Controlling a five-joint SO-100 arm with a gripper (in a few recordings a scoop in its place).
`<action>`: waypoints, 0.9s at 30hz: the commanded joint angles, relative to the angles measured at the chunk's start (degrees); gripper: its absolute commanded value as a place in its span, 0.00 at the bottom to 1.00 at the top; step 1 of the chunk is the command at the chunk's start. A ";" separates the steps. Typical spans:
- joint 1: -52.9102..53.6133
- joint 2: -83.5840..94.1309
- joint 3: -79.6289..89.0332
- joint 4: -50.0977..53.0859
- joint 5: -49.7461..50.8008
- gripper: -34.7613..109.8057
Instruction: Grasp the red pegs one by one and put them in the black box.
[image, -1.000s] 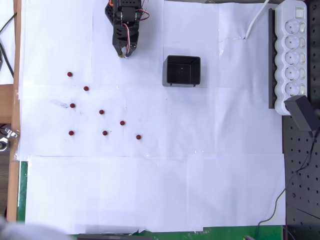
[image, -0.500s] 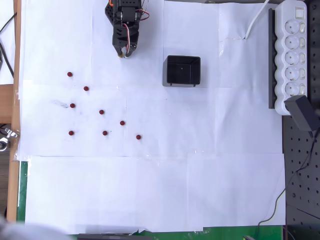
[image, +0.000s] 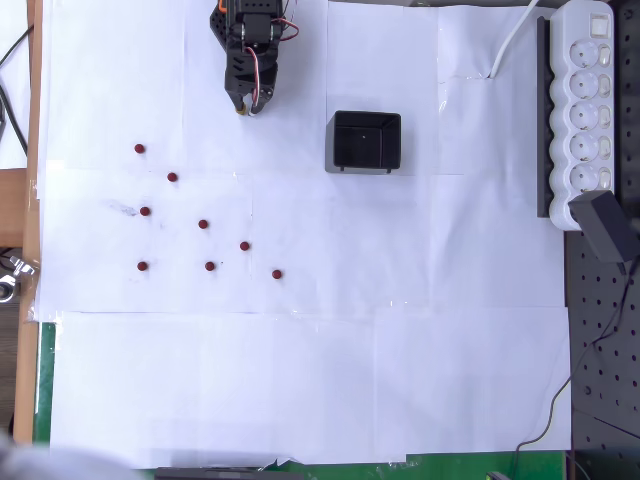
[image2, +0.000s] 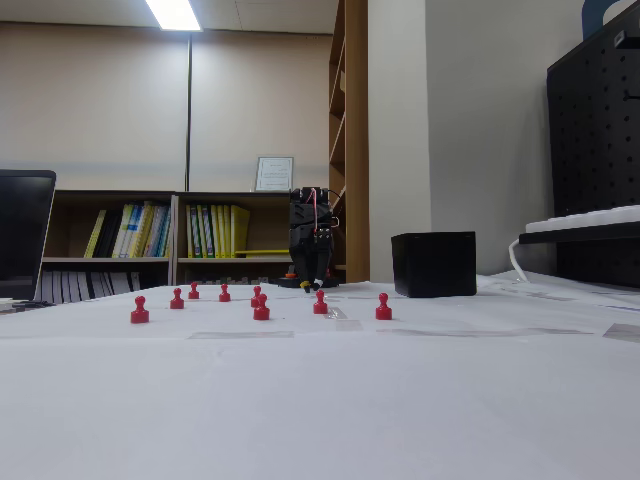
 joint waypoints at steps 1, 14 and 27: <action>0.09 -0.79 -0.70 0.97 -0.44 0.24; -3.96 -0.79 -0.70 0.09 -9.32 0.24; 1.14 4.92 -0.70 -4.13 5.45 0.24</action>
